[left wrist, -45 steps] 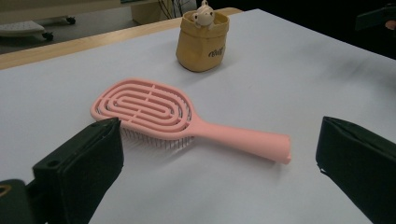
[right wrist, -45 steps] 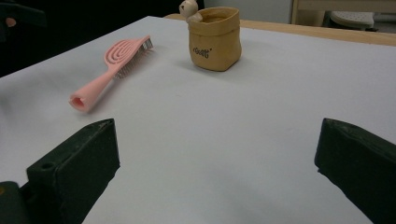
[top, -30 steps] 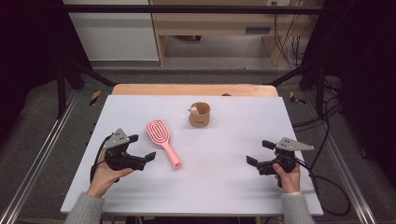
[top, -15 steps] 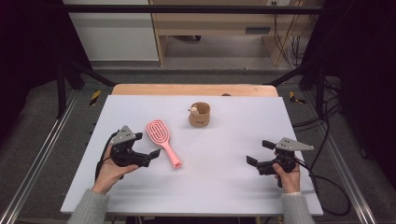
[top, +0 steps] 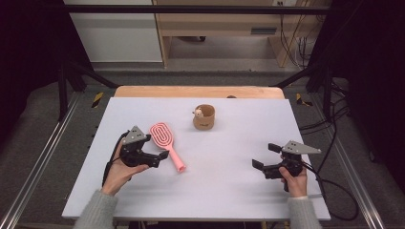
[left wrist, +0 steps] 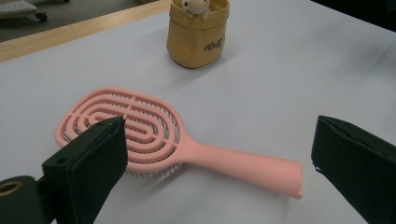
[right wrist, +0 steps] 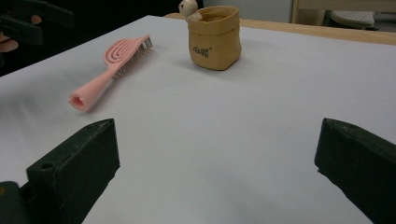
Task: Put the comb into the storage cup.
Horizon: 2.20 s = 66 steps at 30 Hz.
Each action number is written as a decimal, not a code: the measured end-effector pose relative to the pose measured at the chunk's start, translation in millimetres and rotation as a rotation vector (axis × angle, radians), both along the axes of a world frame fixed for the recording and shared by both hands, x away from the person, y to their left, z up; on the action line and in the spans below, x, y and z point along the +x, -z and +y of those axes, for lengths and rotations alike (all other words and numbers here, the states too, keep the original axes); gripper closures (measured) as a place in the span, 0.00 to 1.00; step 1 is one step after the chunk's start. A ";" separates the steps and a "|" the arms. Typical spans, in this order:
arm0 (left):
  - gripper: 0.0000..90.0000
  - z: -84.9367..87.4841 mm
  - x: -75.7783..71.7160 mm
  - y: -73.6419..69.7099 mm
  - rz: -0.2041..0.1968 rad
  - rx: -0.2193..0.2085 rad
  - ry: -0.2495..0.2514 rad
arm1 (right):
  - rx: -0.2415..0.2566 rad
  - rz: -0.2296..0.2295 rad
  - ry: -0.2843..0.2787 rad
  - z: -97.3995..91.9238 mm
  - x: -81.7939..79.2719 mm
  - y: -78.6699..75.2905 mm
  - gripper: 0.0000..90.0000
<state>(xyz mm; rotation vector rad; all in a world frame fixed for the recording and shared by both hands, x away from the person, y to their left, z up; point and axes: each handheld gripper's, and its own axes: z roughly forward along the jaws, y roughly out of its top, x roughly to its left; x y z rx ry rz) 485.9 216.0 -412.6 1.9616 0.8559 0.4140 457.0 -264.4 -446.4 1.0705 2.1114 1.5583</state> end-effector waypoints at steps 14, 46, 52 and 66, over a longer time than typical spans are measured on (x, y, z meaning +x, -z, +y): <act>0.23 -13.5 6.3 7.8 0.033 0.019 -0.009 | 0.000 0.005 -0.002 0.4 0.1 0.5 0.00; 0.80 -32.2 10.5 20.6 0.077 0.034 -0.037 | -0.003 0.005 -0.002 0.6 0.4 1.2 0.00; 0.88 -36.7 11.1 22.1 0.087 0.049 -0.041 | -0.003 0.006 -0.001 0.6 0.4 1.1 0.00; 1.00 -45.1 14.3 26.9 0.109 0.054 -0.047 | -0.003 0.005 -0.001 0.6 0.4 1.1 0.00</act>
